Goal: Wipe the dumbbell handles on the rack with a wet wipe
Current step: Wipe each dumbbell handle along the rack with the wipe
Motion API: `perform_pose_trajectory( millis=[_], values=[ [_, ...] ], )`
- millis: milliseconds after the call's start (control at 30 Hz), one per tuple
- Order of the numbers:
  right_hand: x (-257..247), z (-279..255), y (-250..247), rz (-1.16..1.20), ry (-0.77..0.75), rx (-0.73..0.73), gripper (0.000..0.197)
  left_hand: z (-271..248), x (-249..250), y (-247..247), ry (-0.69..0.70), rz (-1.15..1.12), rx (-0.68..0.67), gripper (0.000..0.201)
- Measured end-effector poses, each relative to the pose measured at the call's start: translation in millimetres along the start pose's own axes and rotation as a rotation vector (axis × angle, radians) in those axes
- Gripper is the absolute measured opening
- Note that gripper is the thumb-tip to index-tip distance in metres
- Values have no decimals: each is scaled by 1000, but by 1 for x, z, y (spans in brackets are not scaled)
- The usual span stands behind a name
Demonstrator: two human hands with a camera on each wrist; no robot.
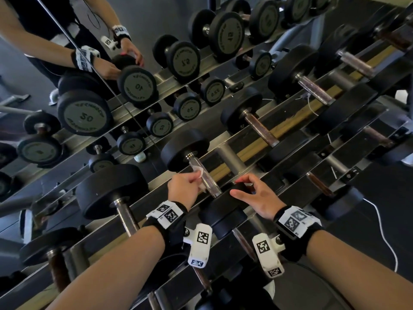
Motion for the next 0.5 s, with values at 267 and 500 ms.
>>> perform_pose_trajectory(
  millis=[267,500],
  values=[
    [1,-1,-1,-7,14,-16,60,-33,30,-6,22,108,-207,20],
    [1,-7,2,35,24,-4,42,-16,95,-34,591,563,103,25]
  ],
)
Point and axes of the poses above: each hand's wrist, its own z-axis towards the middle knuckle, its own y-axis out of the palm, x = y × z, the point moved 6 cm from there along z, towards the middle knuckle, and after that the axes turned 4 degrees about x, right-handed, at the moved point
